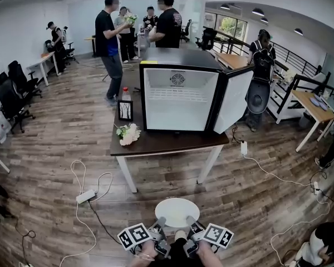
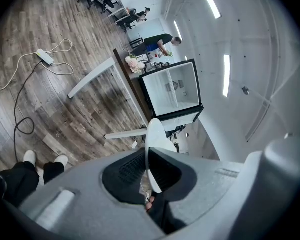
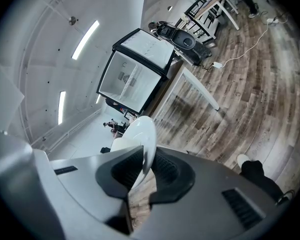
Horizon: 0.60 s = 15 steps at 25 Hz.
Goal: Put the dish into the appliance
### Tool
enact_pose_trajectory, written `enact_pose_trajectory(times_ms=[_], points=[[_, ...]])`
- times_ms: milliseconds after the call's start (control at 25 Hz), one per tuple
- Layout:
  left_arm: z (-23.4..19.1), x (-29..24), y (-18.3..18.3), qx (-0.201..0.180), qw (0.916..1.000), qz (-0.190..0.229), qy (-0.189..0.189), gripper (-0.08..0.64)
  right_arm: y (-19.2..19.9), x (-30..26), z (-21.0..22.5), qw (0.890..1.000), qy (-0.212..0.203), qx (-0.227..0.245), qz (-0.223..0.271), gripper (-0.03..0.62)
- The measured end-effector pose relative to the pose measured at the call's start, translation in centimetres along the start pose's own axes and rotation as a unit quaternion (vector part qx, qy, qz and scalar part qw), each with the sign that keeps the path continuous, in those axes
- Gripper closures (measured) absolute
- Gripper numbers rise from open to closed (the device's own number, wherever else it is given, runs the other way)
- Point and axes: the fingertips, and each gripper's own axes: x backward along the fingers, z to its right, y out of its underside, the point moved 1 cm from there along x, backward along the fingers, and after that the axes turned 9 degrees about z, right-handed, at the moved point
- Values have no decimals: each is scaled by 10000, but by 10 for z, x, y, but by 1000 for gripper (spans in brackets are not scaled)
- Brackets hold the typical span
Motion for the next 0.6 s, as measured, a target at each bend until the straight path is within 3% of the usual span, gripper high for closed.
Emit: enact_pose_trajectory(times_ms=[320,600], points=[[-4,-26,-11,34,9999,101,-78,535,-12,-28,5,9999,9,68,-81,535],[12,-71,-26,138,9996,224,-64,535,-52,-64,4,9997,-35,161,-183,535]])
